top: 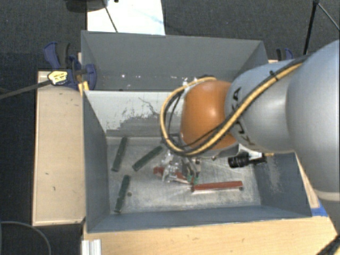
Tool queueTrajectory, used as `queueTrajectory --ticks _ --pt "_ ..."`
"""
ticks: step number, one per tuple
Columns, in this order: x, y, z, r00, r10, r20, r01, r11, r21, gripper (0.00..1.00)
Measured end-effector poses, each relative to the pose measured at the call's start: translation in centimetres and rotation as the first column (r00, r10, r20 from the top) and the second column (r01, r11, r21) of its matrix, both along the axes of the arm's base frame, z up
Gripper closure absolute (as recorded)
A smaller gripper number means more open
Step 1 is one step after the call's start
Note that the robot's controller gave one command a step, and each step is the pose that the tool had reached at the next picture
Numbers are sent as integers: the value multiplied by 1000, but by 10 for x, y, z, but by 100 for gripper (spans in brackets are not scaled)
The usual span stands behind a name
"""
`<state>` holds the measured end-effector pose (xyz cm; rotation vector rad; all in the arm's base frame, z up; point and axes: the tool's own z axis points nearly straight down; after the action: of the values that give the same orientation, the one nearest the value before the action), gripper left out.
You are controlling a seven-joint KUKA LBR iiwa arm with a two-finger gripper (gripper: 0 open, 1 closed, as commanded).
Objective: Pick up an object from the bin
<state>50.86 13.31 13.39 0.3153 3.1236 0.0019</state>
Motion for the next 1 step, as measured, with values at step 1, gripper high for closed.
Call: queueTrajectory --ticks 1 --pt "0 0 10 1000 0 1 0 1000 0 100"
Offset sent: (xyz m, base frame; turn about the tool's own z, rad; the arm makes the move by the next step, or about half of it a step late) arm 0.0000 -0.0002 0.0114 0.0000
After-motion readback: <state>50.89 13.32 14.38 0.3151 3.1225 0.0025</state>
